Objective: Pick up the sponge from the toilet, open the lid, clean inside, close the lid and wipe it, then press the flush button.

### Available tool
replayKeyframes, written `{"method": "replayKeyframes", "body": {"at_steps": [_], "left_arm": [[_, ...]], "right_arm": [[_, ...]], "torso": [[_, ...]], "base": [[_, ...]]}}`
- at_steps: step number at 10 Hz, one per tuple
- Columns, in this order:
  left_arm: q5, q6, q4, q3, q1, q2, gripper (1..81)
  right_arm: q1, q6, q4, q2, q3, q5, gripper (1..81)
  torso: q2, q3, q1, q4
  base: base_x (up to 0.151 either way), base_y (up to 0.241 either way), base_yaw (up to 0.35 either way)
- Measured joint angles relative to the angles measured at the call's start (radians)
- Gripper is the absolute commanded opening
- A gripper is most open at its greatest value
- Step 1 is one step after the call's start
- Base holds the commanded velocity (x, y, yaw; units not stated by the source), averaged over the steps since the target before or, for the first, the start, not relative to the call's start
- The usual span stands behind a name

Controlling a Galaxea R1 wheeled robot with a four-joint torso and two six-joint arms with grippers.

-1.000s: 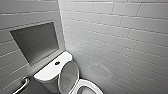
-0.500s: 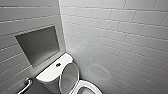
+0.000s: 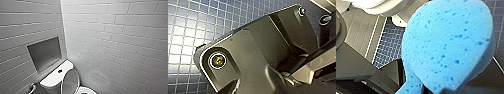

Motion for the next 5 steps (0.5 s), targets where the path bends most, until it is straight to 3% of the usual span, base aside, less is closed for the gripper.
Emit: {"method": "replayKeyframes", "body": {"at_steps": [5], "left_arm": [[0.024,0.0,0.001,0.0,0.012,0.01,81.1]], "right_arm": [[-0.012,-0.002,-0.001,0.019,-0.046,-0.008,1.0]], "torso": [[0.152,0.036,-0.097,0.0]], "base": [[0.0,0.0,0.0]]}}
